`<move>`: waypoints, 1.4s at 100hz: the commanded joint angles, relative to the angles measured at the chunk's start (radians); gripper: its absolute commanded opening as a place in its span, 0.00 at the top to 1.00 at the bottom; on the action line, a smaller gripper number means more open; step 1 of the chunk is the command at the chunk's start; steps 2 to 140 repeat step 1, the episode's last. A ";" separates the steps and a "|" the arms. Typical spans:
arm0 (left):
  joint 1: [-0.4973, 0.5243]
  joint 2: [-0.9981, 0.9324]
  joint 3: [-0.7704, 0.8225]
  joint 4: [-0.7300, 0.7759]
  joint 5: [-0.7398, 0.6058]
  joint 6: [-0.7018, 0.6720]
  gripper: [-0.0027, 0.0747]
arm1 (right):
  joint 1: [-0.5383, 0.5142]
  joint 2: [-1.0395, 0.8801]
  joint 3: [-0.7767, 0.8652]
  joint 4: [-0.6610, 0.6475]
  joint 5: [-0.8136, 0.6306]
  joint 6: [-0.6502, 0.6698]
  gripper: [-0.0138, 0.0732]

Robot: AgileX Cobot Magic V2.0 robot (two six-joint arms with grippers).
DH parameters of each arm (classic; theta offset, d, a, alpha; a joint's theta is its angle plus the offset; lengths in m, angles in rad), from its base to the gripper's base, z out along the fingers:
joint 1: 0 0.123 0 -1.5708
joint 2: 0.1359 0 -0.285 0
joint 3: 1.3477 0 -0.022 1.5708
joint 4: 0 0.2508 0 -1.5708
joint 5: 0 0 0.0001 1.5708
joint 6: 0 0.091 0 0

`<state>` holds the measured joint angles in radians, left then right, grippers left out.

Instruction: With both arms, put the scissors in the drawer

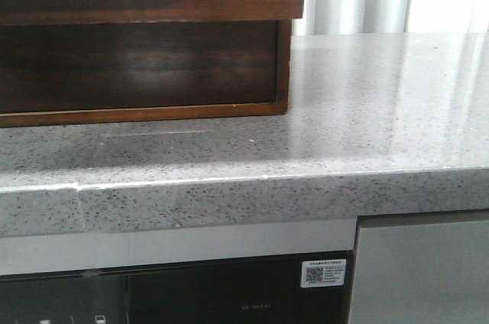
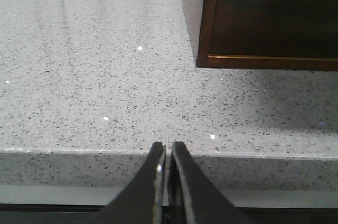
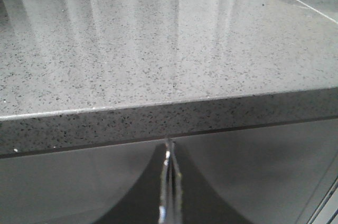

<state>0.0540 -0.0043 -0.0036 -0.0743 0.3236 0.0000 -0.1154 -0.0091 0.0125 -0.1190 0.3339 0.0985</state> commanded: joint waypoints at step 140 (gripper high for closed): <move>0.004 -0.034 0.021 -0.003 -0.053 -0.009 0.99 | -0.005 -0.028 0.031 0.006 -0.022 -0.010 0.92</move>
